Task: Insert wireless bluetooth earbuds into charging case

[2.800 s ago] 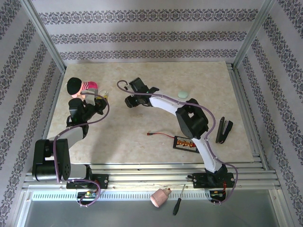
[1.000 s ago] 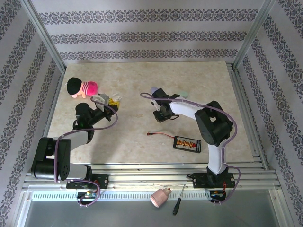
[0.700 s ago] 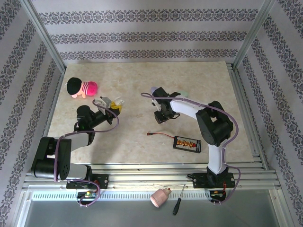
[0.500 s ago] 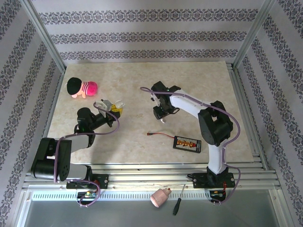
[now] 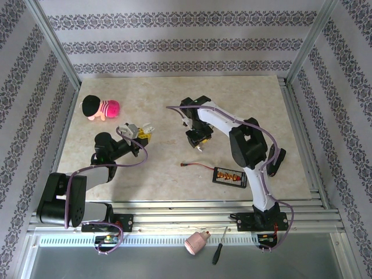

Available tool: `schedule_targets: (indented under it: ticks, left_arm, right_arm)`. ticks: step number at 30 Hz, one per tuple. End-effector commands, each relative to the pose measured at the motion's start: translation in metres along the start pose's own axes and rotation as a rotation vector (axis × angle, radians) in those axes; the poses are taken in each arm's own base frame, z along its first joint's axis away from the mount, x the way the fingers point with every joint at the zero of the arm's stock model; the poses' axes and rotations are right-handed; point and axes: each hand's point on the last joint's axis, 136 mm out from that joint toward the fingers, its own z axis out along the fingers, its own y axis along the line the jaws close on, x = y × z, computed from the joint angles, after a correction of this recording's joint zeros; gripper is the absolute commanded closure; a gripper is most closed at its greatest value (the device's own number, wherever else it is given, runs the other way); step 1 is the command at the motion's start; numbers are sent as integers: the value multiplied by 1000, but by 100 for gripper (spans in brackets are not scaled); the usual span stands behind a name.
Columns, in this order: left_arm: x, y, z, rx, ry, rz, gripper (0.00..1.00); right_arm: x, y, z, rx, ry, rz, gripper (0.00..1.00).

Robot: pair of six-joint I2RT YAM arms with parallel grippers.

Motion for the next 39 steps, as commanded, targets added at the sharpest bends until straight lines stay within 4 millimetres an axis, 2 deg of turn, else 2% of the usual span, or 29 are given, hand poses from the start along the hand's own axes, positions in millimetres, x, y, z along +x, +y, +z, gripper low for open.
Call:
schedule_targets:
  ticks: [1,25,32,39]
  left_arm:
    - [-7,-10,1,37,-12,43,89]
    - [-9,-14,1,58,-20,37,89]
    - [-7,-14,4,57,-3,34,89]
    - [-7,-23,12,69,22,61,89]
  right_arm:
    - [7,0,1,1,68,-26,59]
    - [1,-2,39,-4,142,-7,71]
    - [1,-3,31,-12,90,17,77]
    - [-3,2,5,-124,-67,70,80]
